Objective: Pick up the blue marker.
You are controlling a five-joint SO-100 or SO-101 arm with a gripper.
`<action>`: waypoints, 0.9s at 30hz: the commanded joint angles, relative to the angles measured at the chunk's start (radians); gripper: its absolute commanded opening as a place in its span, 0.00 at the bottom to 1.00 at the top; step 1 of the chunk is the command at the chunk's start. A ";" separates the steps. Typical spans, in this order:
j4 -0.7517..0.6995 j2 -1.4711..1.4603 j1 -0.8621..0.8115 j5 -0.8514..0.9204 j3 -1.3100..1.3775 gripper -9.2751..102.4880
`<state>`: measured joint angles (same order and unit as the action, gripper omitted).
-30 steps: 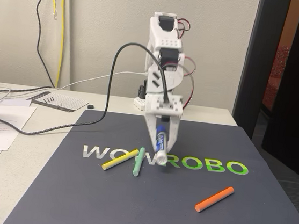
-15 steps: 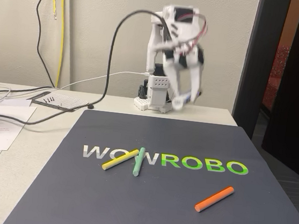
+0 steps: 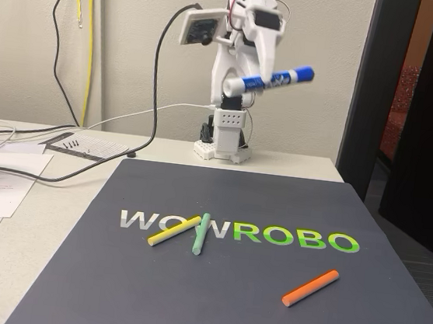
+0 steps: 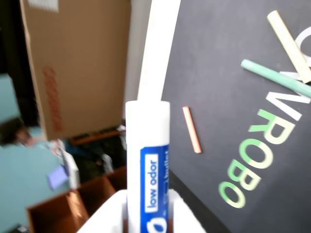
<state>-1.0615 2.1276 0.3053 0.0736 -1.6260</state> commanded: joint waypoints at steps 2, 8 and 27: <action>0.048 0.117 -0.035 -0.054 -0.069 0.09; 0.167 0.244 -0.048 -0.025 -0.290 0.09; 0.282 0.376 -0.054 0.043 -0.457 0.09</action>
<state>-0.7915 2.4728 0.2562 0.1043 -2.0877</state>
